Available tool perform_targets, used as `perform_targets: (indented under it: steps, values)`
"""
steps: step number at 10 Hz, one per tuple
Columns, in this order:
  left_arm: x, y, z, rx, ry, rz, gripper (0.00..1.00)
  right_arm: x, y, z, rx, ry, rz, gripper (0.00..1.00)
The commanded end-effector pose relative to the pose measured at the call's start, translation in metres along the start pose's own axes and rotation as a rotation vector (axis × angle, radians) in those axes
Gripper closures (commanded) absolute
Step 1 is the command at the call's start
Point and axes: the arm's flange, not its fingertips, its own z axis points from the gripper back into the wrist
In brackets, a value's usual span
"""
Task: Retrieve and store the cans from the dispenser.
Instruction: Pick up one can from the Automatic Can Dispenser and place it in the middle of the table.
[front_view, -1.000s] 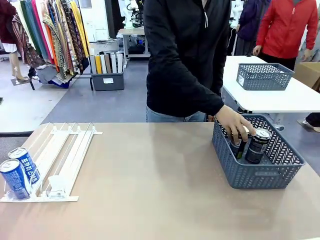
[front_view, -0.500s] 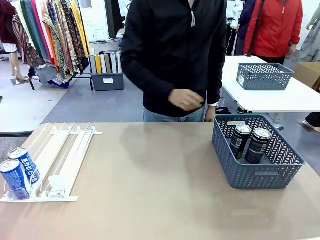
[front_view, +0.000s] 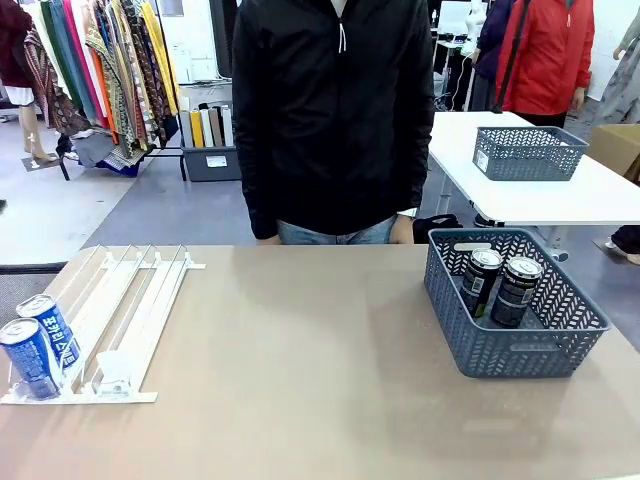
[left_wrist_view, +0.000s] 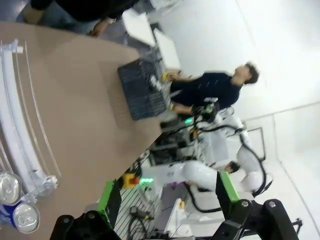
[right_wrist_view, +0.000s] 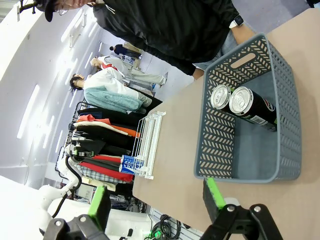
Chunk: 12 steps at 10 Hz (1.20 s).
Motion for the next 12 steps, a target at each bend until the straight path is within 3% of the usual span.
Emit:
perform_targets:
  steps: [1,3,5,6,7,8,12]
  values:
    - [-0.038,-0.003,-0.007,0.281,0.128,-0.147,0.0,0.0,0.002,0.001,0.012,0.0,0.005,0.0]
    - [-0.073,-0.011,0.002,0.606,0.186,-0.273,0.0,0.0,0.002,0.001,0.012,0.0,0.005,0.0]
    - [-0.113,-0.021,-0.011,0.845,0.373,-0.413,0.0,0.0,0.002,0.001,0.012,0.0,0.005,0.0]
    - [-0.125,-0.02,-0.027,0.929,0.401,-0.438,0.0,0.0,0.002,0.001,0.012,0.0,0.005,0.0]
    - [-0.123,-0.018,-0.04,0.991,0.34,-0.459,0.0,0.0,0.002,0.001,0.012,0.0,0.005,0.0]
    - [-0.107,-0.027,-0.003,0.828,0.393,-0.375,0.0,0.0,0.002,0.001,0.012,0.0,0.005,0.0]
    - [-0.107,-0.027,-0.003,0.828,0.393,-0.375,0.0,0.0,0.002,0.001,0.012,0.0,0.005,0.0]
